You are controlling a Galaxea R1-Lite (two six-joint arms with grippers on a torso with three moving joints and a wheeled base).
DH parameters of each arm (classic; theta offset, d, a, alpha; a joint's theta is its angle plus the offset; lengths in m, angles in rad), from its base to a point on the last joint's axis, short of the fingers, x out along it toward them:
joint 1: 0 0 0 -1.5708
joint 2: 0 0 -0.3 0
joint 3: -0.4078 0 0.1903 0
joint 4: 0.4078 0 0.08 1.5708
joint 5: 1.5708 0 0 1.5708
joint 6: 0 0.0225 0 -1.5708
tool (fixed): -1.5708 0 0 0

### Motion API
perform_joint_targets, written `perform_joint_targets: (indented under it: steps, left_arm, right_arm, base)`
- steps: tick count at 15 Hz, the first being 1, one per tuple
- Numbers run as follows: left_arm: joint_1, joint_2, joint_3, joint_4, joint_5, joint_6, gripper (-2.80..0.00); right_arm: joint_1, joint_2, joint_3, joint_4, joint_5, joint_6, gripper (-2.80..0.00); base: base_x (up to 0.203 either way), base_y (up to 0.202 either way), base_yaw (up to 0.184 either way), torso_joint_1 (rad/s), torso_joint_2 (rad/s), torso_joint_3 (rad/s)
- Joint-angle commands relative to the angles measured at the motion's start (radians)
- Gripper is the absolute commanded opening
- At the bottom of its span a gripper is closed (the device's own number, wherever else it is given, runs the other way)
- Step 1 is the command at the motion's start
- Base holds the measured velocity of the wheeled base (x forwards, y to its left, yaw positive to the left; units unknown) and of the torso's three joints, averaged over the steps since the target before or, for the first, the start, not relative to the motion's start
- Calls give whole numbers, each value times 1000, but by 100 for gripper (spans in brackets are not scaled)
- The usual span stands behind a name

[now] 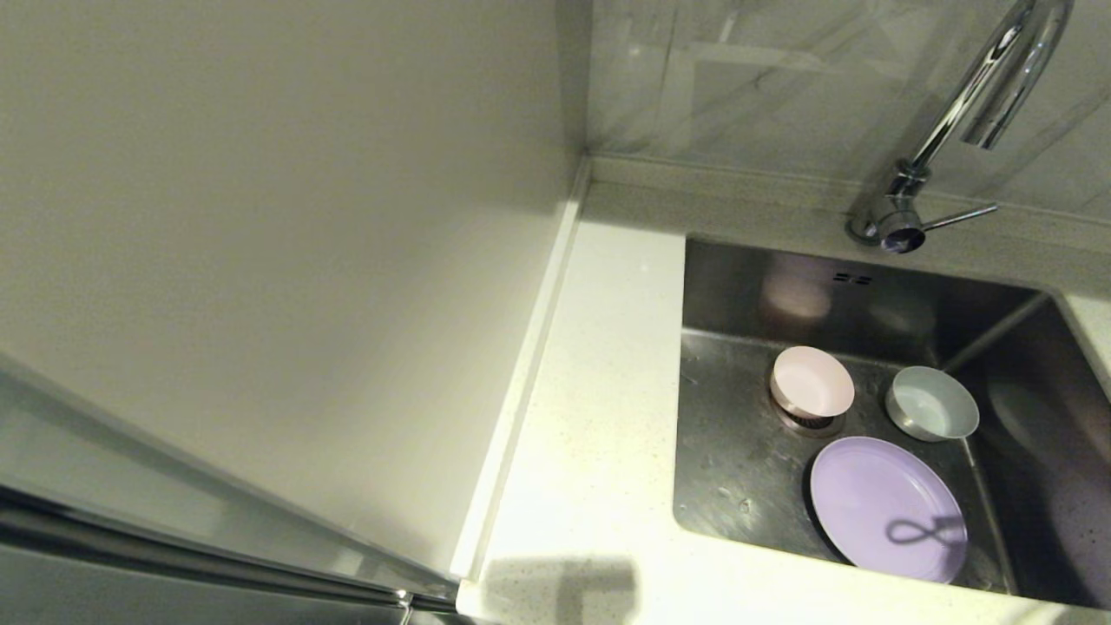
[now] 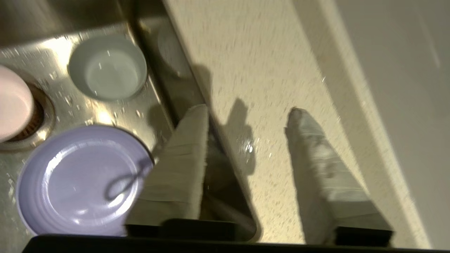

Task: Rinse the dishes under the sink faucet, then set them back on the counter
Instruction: Turn on the faucet

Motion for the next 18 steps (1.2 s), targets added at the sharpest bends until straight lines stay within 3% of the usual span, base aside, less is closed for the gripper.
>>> perform_joint_targets:
  steps: [1,3,6,8,13,16,18]
  left_arm:
    - [0,0,3,0,0,-1,-280]
    - [0,0,3,0,0,-1,-280]
    - [1,0,3,0,0,-1,-280]
    - [1,0,3,0,0,-1,-280]
    - [0,0,3,0,0,-1,-280]
    - [-1,0,3,0,0,-1,-280]
    - [1,0,3,0,0,-1,-280]
  right_arm:
    - [11,-20,-71,23,1,7,-280]
    - [85,-9,-196,123,1,89,-280]
    - [277,40,-381,348,2,335,-280]
    - [353,100,-434,390,6,416,-280]
    - [391,211,-635,381,8,435,-280]
    - [392,272,-661,178,21,433,-280]
    - [393,310,-659,84,95,426,-280]
  base:
    - [0,0,0,0,0,0]
    - [0,0,0,0,0,0]
    - [0,0,0,0,0,0]
    - [0,0,0,0,0,0]
    - [0,0,0,0,0,0]
    - [0,0,0,0,0,0]
    - [0,0,0,0,0,0]
